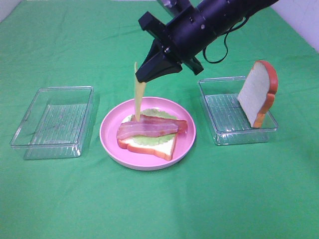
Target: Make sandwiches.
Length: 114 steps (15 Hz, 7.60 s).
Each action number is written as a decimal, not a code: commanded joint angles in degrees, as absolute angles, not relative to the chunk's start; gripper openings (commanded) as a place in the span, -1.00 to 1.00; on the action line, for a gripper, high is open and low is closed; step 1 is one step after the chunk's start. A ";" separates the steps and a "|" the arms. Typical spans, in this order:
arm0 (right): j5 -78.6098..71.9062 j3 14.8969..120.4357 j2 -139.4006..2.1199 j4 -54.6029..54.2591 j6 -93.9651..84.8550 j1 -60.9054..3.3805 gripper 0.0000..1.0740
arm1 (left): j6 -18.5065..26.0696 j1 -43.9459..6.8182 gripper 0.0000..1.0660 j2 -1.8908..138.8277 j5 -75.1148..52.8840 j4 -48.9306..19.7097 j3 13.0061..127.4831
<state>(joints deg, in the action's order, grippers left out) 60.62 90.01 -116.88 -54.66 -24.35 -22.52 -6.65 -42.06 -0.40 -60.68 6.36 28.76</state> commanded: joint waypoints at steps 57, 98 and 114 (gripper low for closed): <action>54.20 87.43 -105.08 -9.63 2.35 -7.39 -1.00 | -6.76 -42.46 0.51 -0.80 -60.16 5.96 28.65; 37.82 63.71 -92.42 -12.83 1.03 -29.28 0.35 | -6.76 -42.46 0.51 -0.80 -60.16 5.96 28.65; 66.29 39.25 -34.03 -9.17 1.09 -29.45 0.35 | -6.76 -42.46 0.51 -0.80 -60.16 6.02 28.65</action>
<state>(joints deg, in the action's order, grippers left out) 65.09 39.59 -35.12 -9.74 1.15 -29.51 -6.65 -42.06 -0.40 -60.68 6.25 28.76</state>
